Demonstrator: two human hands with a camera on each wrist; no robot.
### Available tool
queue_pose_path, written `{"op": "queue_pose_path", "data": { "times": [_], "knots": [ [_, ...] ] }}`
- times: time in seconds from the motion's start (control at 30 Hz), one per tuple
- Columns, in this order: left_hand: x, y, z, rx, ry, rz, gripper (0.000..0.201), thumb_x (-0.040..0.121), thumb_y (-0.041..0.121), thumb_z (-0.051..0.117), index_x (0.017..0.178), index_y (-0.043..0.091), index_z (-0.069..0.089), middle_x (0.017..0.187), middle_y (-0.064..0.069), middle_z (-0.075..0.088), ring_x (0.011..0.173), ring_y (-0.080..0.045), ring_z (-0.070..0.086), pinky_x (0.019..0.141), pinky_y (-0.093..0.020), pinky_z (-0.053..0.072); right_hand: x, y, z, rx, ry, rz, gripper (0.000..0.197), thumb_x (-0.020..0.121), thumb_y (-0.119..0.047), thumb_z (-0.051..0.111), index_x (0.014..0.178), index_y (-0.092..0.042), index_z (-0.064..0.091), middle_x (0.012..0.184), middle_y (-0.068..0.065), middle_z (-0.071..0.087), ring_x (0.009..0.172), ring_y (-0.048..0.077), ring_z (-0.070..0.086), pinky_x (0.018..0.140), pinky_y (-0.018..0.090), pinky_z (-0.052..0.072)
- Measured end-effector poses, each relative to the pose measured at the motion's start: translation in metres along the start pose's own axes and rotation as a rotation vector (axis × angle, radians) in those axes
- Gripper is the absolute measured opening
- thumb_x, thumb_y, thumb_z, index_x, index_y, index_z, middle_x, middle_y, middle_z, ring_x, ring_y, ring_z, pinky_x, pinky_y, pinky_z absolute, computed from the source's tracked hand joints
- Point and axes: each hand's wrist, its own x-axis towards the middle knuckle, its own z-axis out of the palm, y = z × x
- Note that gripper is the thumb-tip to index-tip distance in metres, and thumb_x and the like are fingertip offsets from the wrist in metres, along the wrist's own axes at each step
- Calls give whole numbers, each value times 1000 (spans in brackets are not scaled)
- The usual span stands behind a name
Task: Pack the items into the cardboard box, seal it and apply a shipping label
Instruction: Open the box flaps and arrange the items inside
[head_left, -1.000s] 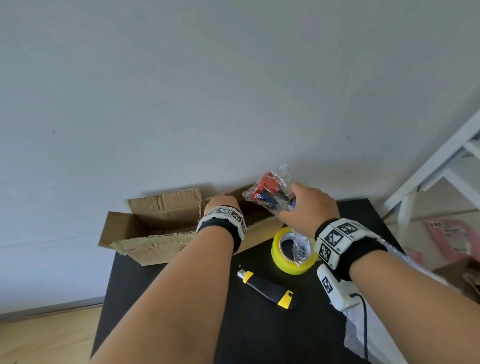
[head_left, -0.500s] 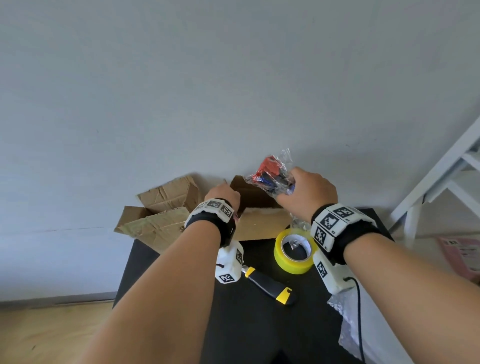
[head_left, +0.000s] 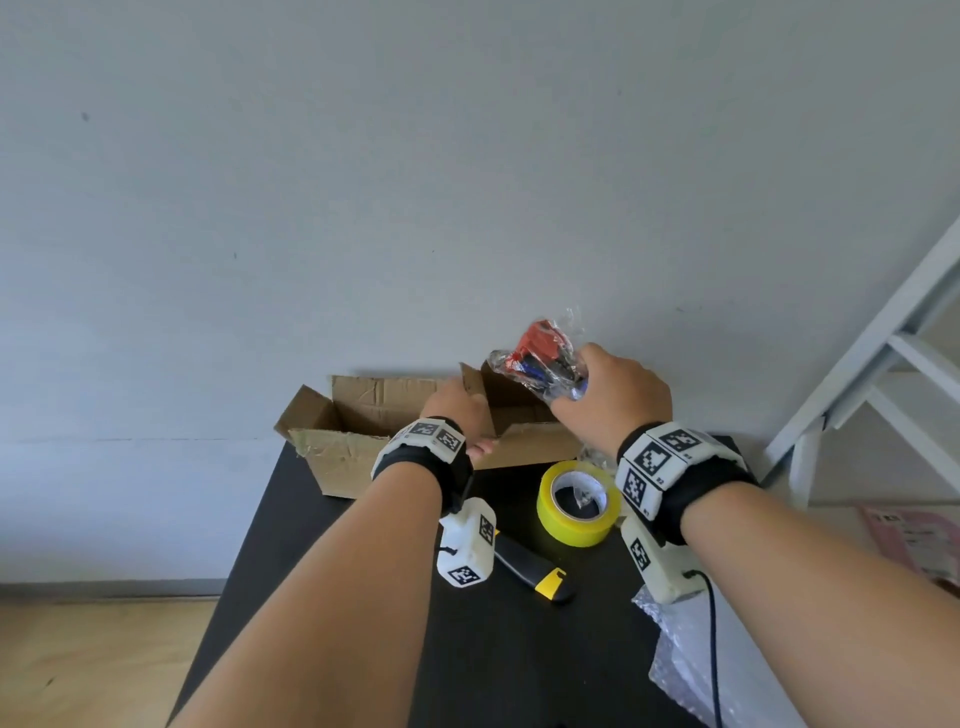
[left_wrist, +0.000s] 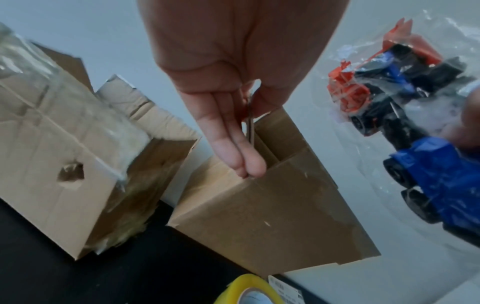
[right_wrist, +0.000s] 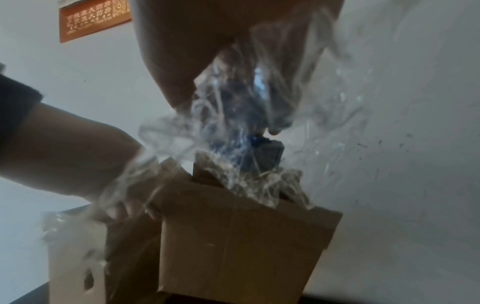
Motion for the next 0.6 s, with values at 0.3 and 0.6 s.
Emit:
{"op": "queue_pose_path", "data": {
  "times": [0.3,0.6],
  "knots": [
    [-5,7,-20,-357,-33,20,14,97,17,33,99,10,45,84,-14,61,61,-29,67,50,-34,55,-4,-2,-18,52,75,8,27,82,-41,61,94,-23,45,81,-3,58,68,20,53,59,24,37],
    [-46,-22,-53,-378,-321,-167,26,96,4,29,78,1,48,72,-25,70,26,-12,43,34,-16,35,0,-44,-48,219,49,-44,23,72,-39,65,79,-24,50,74,-7,57,70,17,57,59,26,39]
  ]
}}
